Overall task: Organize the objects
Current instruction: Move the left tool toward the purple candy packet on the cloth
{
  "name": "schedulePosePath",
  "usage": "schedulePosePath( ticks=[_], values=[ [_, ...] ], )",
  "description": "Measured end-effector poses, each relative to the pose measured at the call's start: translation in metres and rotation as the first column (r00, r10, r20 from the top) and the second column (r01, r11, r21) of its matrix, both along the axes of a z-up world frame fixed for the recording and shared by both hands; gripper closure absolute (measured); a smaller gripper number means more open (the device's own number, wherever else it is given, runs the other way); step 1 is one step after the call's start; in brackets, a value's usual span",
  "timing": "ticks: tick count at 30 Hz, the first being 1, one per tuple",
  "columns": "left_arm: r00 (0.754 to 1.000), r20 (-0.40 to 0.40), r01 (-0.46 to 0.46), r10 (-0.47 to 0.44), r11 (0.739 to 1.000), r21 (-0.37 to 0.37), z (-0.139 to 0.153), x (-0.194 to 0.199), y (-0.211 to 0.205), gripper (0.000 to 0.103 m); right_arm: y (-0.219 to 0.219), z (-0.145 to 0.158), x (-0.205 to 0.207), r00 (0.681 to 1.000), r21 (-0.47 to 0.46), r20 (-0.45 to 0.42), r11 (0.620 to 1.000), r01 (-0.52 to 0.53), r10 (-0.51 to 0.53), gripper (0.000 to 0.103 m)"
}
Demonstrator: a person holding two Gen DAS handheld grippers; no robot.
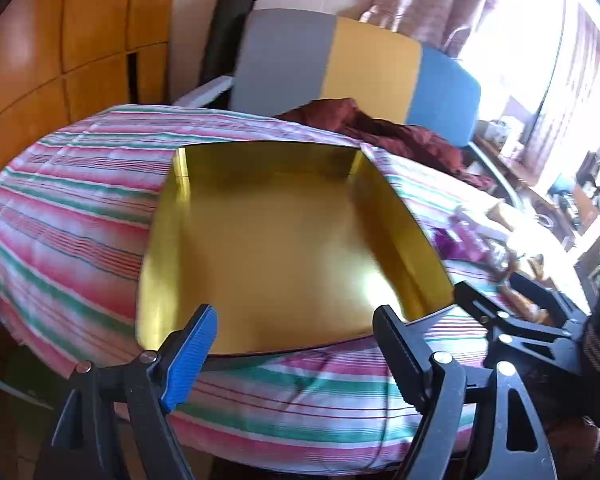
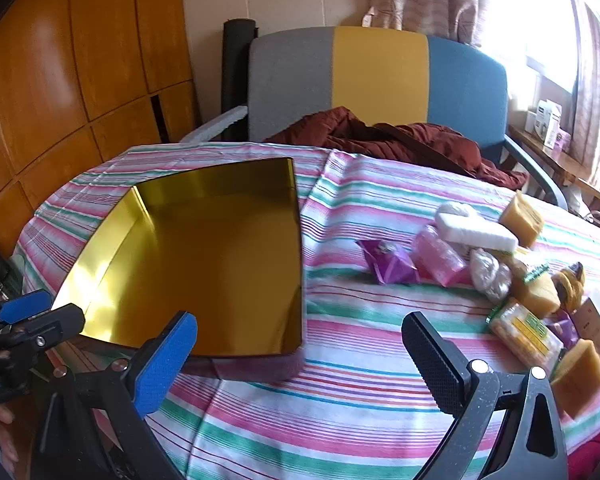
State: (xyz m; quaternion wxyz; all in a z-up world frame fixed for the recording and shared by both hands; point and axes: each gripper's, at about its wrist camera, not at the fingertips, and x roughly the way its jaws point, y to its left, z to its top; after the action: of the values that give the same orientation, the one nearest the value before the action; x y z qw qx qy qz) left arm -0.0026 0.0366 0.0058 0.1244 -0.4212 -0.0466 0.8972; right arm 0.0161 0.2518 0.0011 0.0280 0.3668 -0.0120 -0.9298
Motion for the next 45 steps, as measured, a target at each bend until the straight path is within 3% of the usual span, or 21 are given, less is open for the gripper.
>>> schedulePosePath(
  ticks=[8, 15, 18, 24, 27, 30, 31, 34, 45],
  values=[
    [0.995, -0.033, 0.09, -0.09, 0.996, 0.014, 0.007, 0.0, 0.018, 0.02, 0.032, -0.004, 0.003, 0.998, -0.007, 0.029, 0.999, 0.051, -0.051, 0.0],
    [0.987, 0.003, 0.163, -0.163, 0.987, 0.01, 0.008, -0.013, 0.041, 0.022, 0.061, -0.002, 0.015, 0.996, 0.008, 0.042, 0.997, 0.077, -0.078, 0.0],
    [0.981, 0.017, 0.194, -0.194, 0.98, -0.032, 0.012, -0.022, 0.06, 0.022, 0.078, -0.001, 0.022, 0.994, 0.027, 0.047, 0.995, 0.097, -0.098, 0.0],
    [0.944, 0.044, 0.327, -0.327, 0.945, -0.007, 0.022, -0.046, 0.112, 0.023, 0.116, 0.001, 0.037, 0.985, 0.048, 0.086, 0.988, 0.143, -0.147, 0.0],
    [0.913, 0.035, 0.407, -0.406, 0.912, -0.041, 0.026, -0.057, 0.148, 0.025, 0.128, 0.002, 0.042, 0.982, 0.05, 0.095, 0.986, 0.16, -0.164, 0.0],
    [0.863, 0.038, 0.504, -0.503, 0.857, -0.111, 0.021, -0.064, 0.182, 0.028, 0.138, 0.002, 0.046, 0.979, 0.044, 0.109, 0.985, 0.169, -0.173, 0.0],
    [0.84, 0.046, 0.54, -0.54, 0.827, -0.157, 0.016, -0.068, 0.197, 0.028, 0.141, 0.002, 0.047, 0.978, 0.043, 0.112, 0.984, 0.174, -0.178, 0.0],
    [0.799, 0.102, 0.6, -0.592, 0.776, -0.195, 0.0, -0.082, 0.221, 0.033, 0.149, -0.003, 0.048, 0.973, 0.029, 0.126, 0.981, 0.19, -0.192, 0.0],
    [0.71, 0.261, 0.704, -0.654, 0.658, -0.266, -0.05, -0.126, 0.262, 0.036, 0.163, -0.012, 0.043, 0.969, -0.03, 0.166, 0.982, 0.188, -0.18, 0.0]
  ],
)
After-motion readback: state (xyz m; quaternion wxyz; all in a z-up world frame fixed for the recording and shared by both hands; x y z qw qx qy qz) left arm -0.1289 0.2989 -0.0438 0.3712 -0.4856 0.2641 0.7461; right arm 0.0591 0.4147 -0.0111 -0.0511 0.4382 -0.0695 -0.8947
